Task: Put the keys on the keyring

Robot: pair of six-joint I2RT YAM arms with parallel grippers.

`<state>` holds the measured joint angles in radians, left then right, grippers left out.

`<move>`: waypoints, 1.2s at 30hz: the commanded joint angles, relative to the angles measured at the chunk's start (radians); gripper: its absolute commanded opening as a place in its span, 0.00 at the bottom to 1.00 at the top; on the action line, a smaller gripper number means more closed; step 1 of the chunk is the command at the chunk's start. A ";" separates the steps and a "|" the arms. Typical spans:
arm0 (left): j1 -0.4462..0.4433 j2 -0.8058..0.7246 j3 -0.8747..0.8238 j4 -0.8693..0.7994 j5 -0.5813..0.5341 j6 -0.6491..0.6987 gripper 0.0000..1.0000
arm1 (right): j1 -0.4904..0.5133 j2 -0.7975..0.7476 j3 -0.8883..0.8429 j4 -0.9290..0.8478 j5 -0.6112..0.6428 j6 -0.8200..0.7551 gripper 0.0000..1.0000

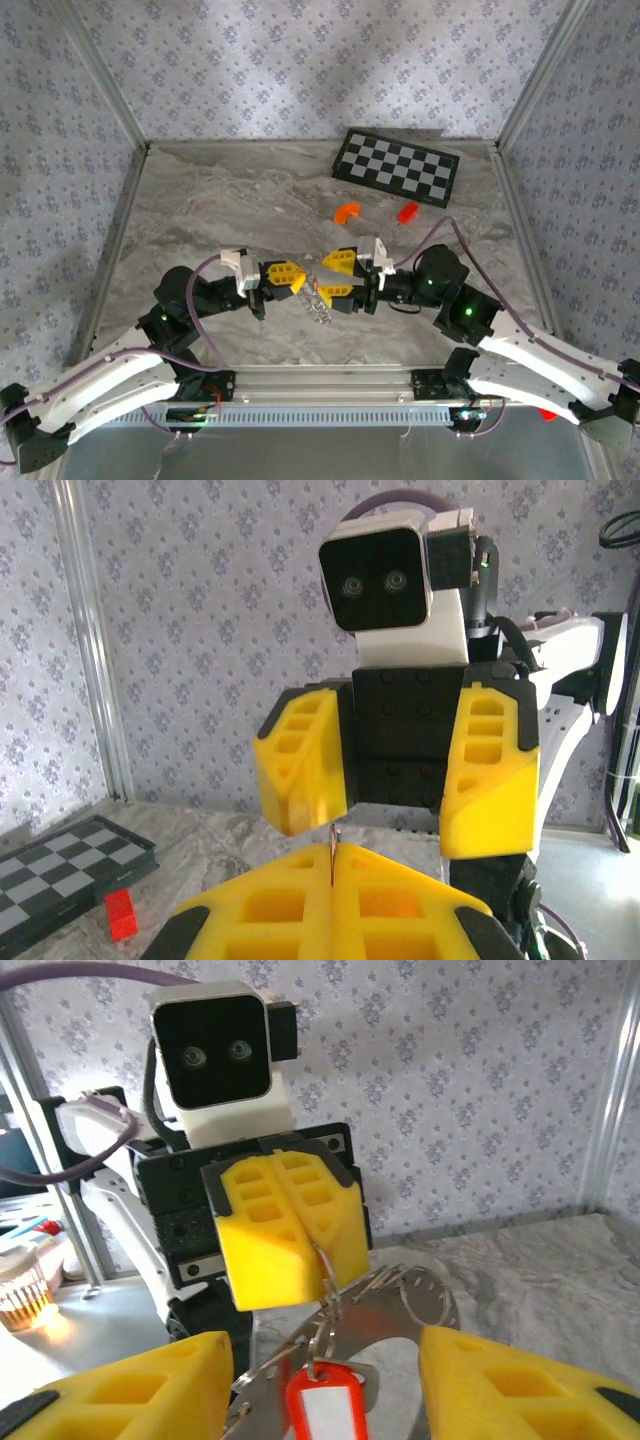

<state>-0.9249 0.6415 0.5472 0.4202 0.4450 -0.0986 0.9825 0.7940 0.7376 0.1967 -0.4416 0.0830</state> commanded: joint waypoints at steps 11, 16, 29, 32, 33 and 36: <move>-0.008 0.015 0.017 0.115 0.039 -0.023 0.00 | 0.016 0.029 0.063 0.031 -0.045 0.013 0.45; -0.014 0.033 0.024 0.110 0.054 -0.025 0.00 | 0.016 0.030 0.058 0.033 -0.043 0.012 0.39; -0.021 0.046 0.033 0.106 0.059 -0.019 0.00 | 0.016 0.015 0.019 0.022 -0.017 0.018 0.35; -0.022 0.040 0.039 0.093 0.061 -0.016 0.00 | 0.016 0.021 0.012 0.021 -0.020 0.018 0.39; -0.022 0.037 0.039 0.089 0.060 -0.014 0.00 | 0.015 0.025 0.011 0.020 -0.022 0.018 0.39; -0.023 0.037 0.040 0.084 0.061 -0.011 0.00 | 0.013 0.025 0.011 0.021 -0.029 0.020 0.39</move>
<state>-0.9390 0.6956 0.5468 0.4675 0.4858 -0.1101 0.9936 0.8253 0.7502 0.2062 -0.4671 0.0978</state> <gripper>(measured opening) 0.044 0.389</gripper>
